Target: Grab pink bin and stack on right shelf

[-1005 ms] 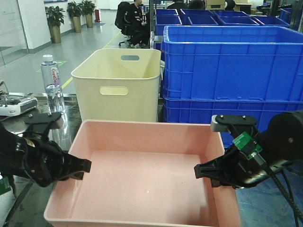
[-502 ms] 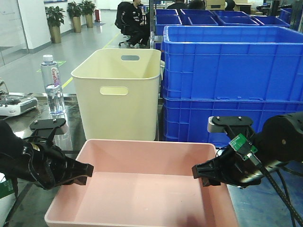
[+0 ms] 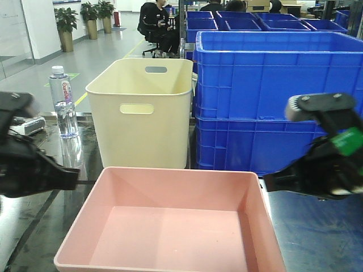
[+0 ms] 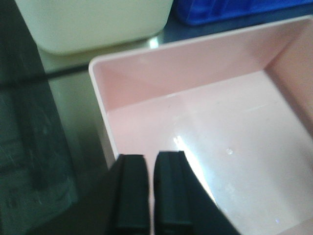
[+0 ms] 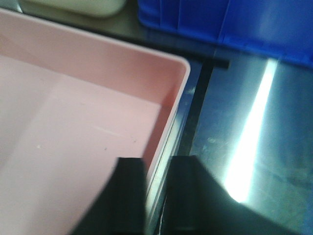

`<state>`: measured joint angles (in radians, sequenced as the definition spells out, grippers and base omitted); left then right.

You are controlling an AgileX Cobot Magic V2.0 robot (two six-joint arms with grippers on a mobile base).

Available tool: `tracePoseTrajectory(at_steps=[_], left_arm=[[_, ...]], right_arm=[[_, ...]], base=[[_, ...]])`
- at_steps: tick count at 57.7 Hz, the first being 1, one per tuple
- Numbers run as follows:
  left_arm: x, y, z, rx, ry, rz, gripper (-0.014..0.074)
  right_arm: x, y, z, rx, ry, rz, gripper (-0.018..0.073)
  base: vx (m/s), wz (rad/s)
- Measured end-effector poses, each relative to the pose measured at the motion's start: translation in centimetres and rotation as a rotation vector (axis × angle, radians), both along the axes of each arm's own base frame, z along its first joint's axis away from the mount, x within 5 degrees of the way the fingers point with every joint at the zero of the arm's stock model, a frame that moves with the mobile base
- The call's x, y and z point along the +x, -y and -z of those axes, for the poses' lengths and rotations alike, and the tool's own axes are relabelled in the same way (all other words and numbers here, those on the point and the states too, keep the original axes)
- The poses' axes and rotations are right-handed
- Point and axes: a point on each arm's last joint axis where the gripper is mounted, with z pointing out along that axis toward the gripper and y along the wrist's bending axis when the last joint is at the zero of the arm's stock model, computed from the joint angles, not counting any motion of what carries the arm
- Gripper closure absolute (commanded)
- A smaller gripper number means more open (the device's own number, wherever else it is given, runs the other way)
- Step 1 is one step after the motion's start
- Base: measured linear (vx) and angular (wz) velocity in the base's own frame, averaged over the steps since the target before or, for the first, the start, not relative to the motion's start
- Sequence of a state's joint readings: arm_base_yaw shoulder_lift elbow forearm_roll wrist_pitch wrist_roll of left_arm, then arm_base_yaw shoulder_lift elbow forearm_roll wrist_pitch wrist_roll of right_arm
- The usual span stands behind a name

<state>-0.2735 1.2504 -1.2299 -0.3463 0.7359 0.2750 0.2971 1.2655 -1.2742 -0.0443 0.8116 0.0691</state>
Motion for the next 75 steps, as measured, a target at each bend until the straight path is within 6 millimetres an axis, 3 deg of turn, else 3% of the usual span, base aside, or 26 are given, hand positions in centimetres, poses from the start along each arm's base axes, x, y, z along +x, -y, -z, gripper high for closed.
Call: tracePoseTrajectory(at_steps=[5, 10, 15, 16, 19, 27, 65, 75], left_arm=[[-3.0, -0.9, -0.3, 0.009, 0.086, 0.008, 0.0607], [-6.2, -2.1, 1.8, 0.011, 0.139, -0.011, 0.0605], [-9.9, -3.4, 4.5, -0.006, 0.201, -0.044, 0.0604], [-14.2, -5.0, 8.9, -0.042, 0.318, -0.102, 0.0604], [-15.2, -5.6, 9.9, -0.065, 0.399, -0.137, 0.0604], [-16.4, -6.5, 11.3, -0.109, 0.541, -0.198, 0.0604], [-16.6, -6.6, 11.2, -0.120, 0.573, -0.211, 0.0604], [-17.2, -7.3, 11.9, 0.019, 0.650, -0.216, 0.0604]], right_arm=[[-2.8, 0.9, -0.3, 0.006, 0.090, -0.019, 0.0573], [-6.1, 1.8, 0.4, 0.012, 0.203, -0.041, 0.0573], [-9.9, 2.9, 3.1, 0.023, 0.325, -0.060, 0.0572], [-13.2, 3.8, 7.8, 0.048, 0.442, -0.068, 0.0571], [-13.9, 4.1, 10.1, 0.058, 0.476, -0.070, 0.0571], [-14.6, 4.2, 12.1, 0.095, 0.595, -0.071, 0.0571], [-14.6, 4.2, 11.8, 0.115, 0.668, -0.071, 0.0571], [-14.6, 4.2, 11.8, 0.115, 0.668, -0.071, 0.0571]], base=[[0.00, 0.00], [0.00, 0.00], [0.00, 0.00], [0.00, 0.00], [0.00, 0.00], [0.00, 0.00], [0.00, 0.00], [0.00, 0.00]])
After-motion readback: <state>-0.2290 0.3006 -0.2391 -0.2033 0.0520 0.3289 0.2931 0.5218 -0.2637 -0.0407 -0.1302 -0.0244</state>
